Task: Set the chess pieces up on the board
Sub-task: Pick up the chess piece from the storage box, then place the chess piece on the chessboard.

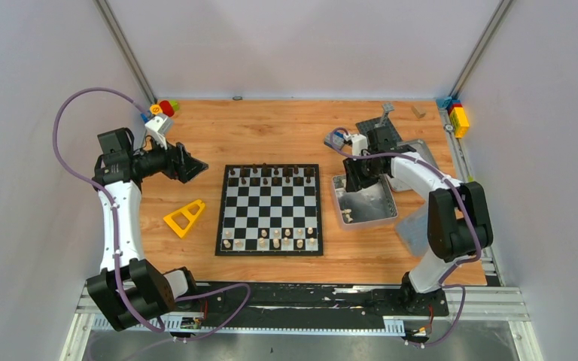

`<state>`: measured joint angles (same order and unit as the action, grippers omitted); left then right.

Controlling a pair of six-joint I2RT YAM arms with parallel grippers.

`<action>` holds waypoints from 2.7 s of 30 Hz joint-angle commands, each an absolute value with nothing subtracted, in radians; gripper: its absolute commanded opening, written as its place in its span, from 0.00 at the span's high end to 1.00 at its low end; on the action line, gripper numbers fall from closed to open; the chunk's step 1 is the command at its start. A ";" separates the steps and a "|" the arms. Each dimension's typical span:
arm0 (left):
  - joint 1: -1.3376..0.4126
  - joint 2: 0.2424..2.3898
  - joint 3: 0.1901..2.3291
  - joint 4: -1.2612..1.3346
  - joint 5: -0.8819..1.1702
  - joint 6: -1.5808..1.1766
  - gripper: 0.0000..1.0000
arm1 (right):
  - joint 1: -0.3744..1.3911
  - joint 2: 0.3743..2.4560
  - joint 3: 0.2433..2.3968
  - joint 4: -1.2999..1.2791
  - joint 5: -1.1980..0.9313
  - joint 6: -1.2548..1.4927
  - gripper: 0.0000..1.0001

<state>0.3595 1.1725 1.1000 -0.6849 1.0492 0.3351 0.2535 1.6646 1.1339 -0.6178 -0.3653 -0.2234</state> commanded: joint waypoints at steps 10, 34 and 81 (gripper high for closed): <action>0.351 1.155 1.087 -0.631 1.071 0.301 0.11 | 0.257 1.772 1.141 -0.405 -0.335 -0.131 0.62; 0.350 1.168 1.086 -0.629 1.088 0.301 0.11 | 0.295 1.819 1.150 -0.380 -0.259 -0.132 0.78; -0.458 1.395 1.241 -0.497 1.065 0.758 0.14 | 0.446 1.599 1.392 -0.698 -1.125 -0.330 1.00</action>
